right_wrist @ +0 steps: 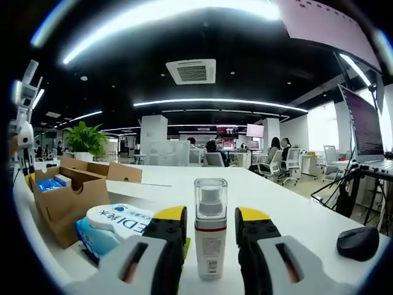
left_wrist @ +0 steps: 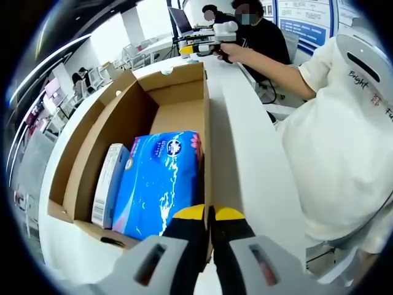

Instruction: Operate the shoe box by opening the lid, removing the specified soft item, and placing it in the target area until the item is outside and the box remains undamaged.

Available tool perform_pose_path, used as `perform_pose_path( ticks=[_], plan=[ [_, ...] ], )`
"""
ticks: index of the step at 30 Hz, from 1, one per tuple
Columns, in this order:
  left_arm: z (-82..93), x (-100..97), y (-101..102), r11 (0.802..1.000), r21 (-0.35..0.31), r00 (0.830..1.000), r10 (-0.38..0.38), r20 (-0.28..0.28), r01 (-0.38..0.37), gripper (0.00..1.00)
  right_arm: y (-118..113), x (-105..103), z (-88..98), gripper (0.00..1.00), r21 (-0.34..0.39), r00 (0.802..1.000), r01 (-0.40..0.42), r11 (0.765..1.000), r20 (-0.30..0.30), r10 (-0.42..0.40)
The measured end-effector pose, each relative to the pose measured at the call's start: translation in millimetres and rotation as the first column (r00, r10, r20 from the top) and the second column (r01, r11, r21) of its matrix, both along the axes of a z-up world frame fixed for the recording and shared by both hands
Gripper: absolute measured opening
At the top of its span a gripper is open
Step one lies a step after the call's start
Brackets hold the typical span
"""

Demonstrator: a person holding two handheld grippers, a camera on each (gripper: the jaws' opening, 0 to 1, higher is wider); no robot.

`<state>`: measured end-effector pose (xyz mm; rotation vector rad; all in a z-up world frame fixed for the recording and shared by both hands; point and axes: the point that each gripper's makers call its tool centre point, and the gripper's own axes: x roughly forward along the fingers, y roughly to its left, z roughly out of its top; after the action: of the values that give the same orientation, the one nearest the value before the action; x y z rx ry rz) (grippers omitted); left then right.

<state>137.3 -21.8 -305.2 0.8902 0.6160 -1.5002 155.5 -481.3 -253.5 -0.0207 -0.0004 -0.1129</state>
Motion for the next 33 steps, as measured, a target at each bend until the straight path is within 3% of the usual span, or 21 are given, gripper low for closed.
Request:
perform_pose_path(
  ticks=[7, 13, 15, 20, 25, 33],
  plan=[
    [0.0, 0.1, 0.2, 1.0, 0.0, 1.0, 0.001, -0.001, -0.001, 0.01, 3.2, -7.3, 17.7, 0.4, 0.045, 0.999, -0.007, 0.999, 0.046, 0.005],
    [0.5, 0.3, 0.6, 1.0, -0.002, 1.0, 0.003, -0.008, -0.003, 0.01, 10.7, -16.3, 49.3, 0.55, 0.031, 0.994, -0.003, 0.999, 0.111, 0.0],
    [0.3, -0.1, 0.4, 1.0, 0.0, 1.0, 0.003, -0.007, -0.003, 0.01, 8.6, -20.1, 60.0, 0.59, 0.023, 0.991, 0.036, 0.999, 0.126, -0.038],
    [0.6, -0.1, 0.4, 1.0, -0.006, 1.0, 0.001, -0.003, -0.001, 0.01, 21.2, -28.2, 85.3, 0.61, -0.003, 0.983, 0.033, 0.999, 0.183, -0.032],
    [0.4, -0.4, 0.2, 1.0, -0.005, 1.0, 0.0, -0.002, 0.0, 0.01, 45.0, -28.6, 106.7, 0.61, -0.052, 0.975, -0.018, 0.998, 0.22, 0.029],
    [1.0, -0.4, -0.1, 1.0, -0.016, 1.0, -0.002, 0.005, 0.002, 0.02, 56.5, -24.3, 112.3, 0.58, -0.086, 0.976, -0.03, 0.996, 0.211, 0.048]
  ],
)
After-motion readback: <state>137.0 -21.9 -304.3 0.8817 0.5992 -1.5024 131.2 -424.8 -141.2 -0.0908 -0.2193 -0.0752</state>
